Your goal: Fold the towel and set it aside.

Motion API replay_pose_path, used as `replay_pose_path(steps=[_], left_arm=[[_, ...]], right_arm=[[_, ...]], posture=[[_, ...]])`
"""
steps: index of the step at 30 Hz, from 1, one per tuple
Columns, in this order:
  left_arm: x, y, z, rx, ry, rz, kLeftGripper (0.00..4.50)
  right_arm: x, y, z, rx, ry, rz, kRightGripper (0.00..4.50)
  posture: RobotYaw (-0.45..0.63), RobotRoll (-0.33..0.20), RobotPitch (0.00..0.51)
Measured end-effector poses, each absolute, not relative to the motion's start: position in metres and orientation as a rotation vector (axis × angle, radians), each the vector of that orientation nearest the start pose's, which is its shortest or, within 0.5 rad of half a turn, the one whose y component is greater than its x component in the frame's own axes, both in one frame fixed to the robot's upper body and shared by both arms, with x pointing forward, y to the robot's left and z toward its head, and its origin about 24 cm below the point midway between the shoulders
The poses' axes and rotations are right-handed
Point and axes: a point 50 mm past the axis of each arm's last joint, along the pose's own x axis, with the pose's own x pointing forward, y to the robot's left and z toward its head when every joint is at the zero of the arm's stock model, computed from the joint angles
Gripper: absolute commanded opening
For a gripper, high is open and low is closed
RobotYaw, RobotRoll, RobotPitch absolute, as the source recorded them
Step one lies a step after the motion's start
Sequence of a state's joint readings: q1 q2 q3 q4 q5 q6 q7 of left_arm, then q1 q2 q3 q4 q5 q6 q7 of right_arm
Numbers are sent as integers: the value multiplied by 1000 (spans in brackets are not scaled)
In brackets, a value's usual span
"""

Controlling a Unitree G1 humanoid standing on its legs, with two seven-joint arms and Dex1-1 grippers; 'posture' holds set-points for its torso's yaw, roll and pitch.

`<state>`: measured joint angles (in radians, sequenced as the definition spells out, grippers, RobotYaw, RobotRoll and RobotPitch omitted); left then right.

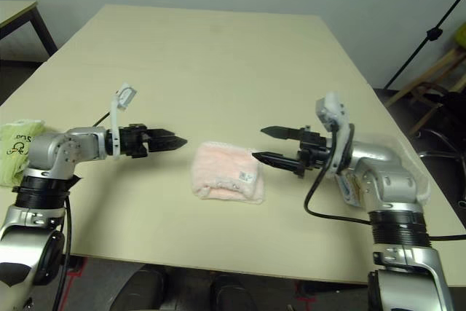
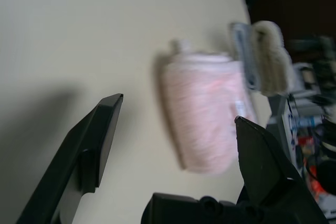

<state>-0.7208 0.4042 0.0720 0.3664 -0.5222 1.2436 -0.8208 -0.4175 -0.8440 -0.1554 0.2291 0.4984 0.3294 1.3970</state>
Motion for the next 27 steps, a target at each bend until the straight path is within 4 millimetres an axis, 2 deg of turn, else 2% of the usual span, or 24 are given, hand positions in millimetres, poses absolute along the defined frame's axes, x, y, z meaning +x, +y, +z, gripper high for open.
replay_pose_path(steps=[3, 9, 14, 18, 22, 27], left_arm=[[324, 158, 101, -542, 855, -871, 4500], [329, 132, 104, -611, 915, -941, 4500], [324, 112, 103, -661, 973, -1011, 4500], [314, 92, 100, -690, 1046, -1076, 4500], [305, 80, 94, -684, 1099, -1099, 4500], [310, 68, 92, -749, 1048, -1069, 4500]], right_arm=[[276, -280, 175, -198, 150, 1135, 4441], [261, -293, 178, -267, 193, 1157, 4441], [249, -309, 181, -320, 259, 1133, 4441], [246, -309, 181, -314, 249, 1128, 4441], [244, -306, 184, -315, 236, 1130, 4441], [244, -304, 183, -307, 229, 1115, 4441]], posture=[[126, 0, 97], [93, 0, 106], [73, 0, 113], [63, 0, 114], [58, 0, 115], [58, 0, 114]])
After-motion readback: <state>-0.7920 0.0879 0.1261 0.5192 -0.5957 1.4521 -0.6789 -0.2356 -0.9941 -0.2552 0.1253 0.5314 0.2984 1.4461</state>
